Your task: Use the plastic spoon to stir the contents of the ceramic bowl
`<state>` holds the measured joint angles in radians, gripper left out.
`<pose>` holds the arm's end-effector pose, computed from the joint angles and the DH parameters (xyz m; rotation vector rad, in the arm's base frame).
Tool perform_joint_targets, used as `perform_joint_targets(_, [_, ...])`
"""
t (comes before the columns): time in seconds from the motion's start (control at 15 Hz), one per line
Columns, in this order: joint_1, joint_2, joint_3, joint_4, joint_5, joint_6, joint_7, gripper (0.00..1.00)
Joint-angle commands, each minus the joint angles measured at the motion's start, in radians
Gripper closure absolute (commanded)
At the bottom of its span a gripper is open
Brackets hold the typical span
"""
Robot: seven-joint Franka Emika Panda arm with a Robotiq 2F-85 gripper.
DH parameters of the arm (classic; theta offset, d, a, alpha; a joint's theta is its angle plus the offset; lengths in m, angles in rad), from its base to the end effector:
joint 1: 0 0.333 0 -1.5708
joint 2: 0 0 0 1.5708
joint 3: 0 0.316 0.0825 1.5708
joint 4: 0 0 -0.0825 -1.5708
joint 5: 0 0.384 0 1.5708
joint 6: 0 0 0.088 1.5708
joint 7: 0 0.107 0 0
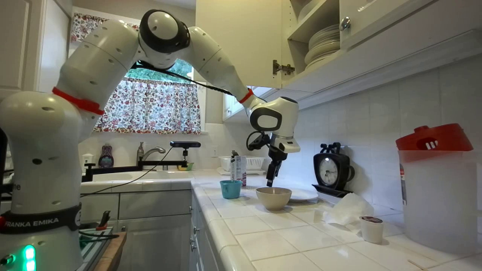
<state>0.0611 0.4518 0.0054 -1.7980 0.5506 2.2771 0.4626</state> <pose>0.6537 0.0560 0.3026 -2.5321 1.0022 0.1183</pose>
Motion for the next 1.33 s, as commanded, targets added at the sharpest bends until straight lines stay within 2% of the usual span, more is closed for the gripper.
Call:
perform_joint_targets(0.0, [-0.007,0.008,0.013,0.006,-0.008,0.012,0.017,0.00])
perform_joint_targets(0.67, [0.008,0.009,0.003,-0.006,-0.017,0.039,0.077,0.00])
perform_joint_targets(1.27, [0.052,0.030,-0.001,0.012,-0.050,0.068,0.277,0.00])
